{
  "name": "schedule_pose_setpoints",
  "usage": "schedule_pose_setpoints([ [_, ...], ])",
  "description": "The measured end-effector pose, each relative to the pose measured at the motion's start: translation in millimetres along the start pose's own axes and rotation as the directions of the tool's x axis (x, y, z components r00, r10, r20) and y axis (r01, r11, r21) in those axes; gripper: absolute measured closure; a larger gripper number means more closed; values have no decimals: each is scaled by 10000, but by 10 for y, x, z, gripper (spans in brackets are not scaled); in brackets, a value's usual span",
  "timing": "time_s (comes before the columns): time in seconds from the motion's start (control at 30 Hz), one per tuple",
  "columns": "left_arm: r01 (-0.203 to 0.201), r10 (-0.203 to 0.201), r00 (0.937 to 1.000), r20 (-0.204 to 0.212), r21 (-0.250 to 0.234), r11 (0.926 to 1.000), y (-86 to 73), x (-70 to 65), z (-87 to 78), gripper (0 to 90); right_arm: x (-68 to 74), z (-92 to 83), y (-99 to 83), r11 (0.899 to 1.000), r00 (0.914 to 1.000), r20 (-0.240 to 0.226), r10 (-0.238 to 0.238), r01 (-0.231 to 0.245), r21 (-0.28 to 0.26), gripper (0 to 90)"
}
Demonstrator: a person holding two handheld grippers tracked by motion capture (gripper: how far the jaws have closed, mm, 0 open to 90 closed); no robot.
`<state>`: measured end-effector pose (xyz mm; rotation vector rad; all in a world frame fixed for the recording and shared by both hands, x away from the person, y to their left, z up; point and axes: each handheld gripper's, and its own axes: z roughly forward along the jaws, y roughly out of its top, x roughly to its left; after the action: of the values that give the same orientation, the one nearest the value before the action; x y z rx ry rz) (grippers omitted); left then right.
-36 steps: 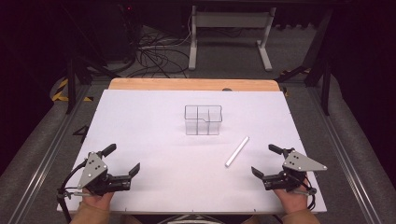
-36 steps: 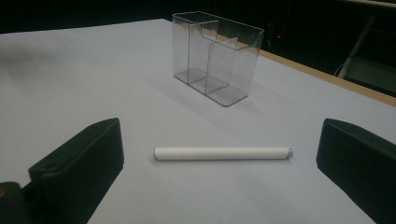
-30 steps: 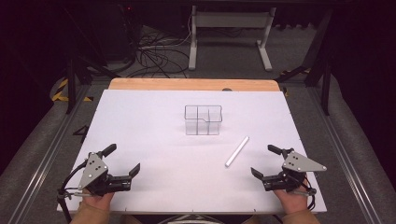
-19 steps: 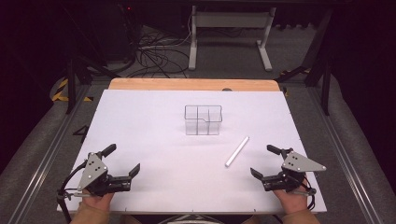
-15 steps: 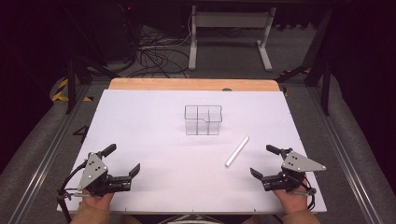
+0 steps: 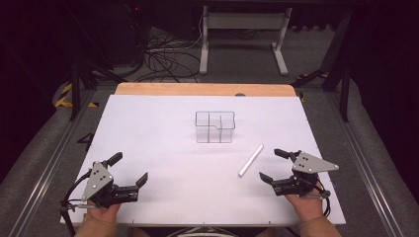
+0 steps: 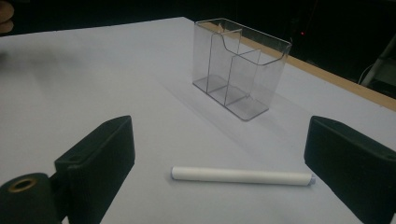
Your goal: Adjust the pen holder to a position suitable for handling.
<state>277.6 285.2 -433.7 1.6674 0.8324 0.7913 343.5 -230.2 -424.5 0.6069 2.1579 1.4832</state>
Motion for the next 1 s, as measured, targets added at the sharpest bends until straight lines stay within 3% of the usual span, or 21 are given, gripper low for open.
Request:
schedule_pose_setpoints([
  [0.73, 27, -27, 10000, -30, 23, 10000, 1, -6, 9, 6, -18, 43, 140, 9993, 9992, -270, -298, 304, 207, 77],
  [1.0, 39, -39, 10000, -50, 47, 10000, 1, -3, 6, 7, -46, 110, 351, 9971, 9963, -753, -407, 454, 619, 113],
])
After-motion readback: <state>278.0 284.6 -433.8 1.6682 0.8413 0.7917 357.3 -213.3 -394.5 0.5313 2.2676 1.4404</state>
